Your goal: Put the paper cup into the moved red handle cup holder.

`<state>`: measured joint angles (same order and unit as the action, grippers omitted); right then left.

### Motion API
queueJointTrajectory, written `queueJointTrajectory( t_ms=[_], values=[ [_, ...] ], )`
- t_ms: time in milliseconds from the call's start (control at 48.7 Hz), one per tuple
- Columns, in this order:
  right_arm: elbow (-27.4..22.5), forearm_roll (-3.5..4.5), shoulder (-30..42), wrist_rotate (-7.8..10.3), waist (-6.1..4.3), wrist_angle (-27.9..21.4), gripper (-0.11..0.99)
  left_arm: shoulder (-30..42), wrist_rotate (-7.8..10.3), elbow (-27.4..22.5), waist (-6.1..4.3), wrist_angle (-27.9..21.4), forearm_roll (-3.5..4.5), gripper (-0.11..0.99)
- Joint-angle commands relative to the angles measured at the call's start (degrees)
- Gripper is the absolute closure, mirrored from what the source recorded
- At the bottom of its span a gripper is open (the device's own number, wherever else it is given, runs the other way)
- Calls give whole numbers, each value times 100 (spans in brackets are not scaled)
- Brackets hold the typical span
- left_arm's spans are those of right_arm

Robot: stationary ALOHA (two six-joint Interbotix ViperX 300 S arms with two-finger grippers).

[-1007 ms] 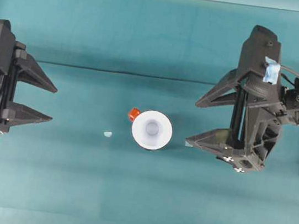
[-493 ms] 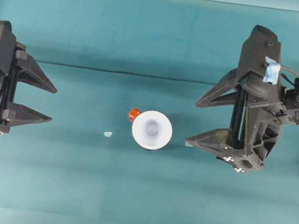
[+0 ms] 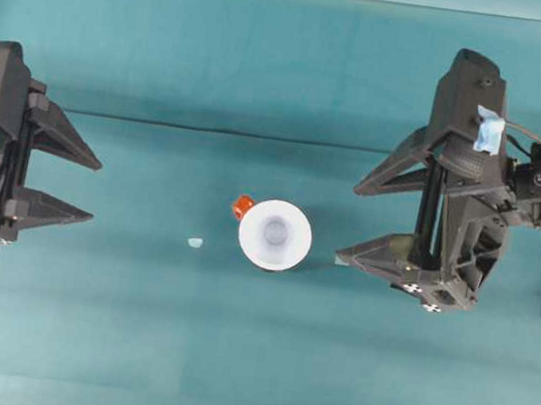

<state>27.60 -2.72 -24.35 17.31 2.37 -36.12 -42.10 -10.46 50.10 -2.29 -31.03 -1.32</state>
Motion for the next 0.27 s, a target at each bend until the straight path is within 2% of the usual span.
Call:
queueJointTrajectory(
  t_ms=[0,247],
  values=[
    [-62,9,-53,18,-9,70,9,0,9,-70,-9,88,0,7],
    [-44,9,-53,18,-9,70,10,44,0,-62,-9,141,0,7]
  ],
)
